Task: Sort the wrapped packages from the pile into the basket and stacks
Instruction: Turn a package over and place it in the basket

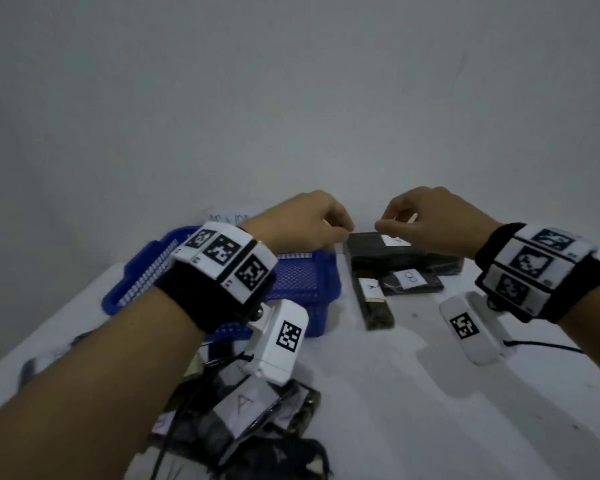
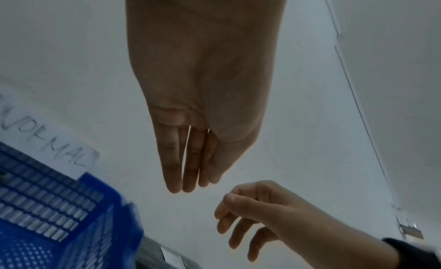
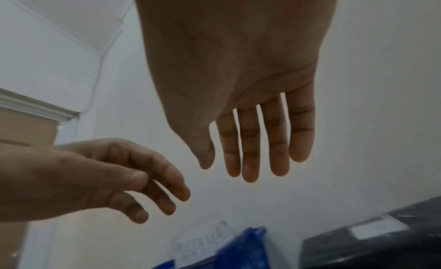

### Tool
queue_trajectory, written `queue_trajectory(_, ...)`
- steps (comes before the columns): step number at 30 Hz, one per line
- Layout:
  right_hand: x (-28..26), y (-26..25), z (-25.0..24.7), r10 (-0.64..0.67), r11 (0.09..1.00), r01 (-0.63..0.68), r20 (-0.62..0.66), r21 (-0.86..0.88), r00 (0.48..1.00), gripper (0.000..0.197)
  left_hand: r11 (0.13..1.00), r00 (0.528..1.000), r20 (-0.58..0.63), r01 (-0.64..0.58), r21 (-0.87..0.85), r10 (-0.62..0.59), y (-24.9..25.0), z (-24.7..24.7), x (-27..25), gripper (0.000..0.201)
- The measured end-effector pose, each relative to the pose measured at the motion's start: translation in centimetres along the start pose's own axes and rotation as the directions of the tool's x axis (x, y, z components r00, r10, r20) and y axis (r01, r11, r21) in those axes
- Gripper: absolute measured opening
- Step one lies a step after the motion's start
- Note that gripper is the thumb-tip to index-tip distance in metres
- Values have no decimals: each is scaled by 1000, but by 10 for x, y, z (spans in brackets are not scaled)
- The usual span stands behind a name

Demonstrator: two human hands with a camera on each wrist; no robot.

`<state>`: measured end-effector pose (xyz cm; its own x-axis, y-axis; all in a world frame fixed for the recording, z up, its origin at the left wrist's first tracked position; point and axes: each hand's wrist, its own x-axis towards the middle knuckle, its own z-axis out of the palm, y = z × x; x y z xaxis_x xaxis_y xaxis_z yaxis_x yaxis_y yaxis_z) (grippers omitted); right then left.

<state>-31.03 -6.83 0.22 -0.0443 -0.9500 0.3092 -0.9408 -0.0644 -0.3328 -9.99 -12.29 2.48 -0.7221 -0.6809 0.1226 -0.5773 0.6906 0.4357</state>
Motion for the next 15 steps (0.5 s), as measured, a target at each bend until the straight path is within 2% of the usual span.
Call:
queue_trajectory(4,-4,-79,5,-162,986,160,36,45,986,41,994,981,-172,84,-65,-94,-28,-40,-61,13)
queue_trajectory(8,-14,-156,23,-314,948,305,107,93,943,42,979,959,-195,203,-24,-204,-62,-67,-122,14)
queue_trajectory(10,-17,-192,41,-395,918,392,204,57,896,33,965,951,-169,261,-2,-258,-82,-75,-152,13)
queue_trajectory(12,-20,-222,66,-452,875,484,348,-8,821,28,958,944,-164,288,-8,-286,-102,-77,-181,9)
queue_trajectory(15,-22,-245,106,-397,814,568,598,-120,696,39,945,913,-244,320,-70,-327,-126,-70,-215,8)
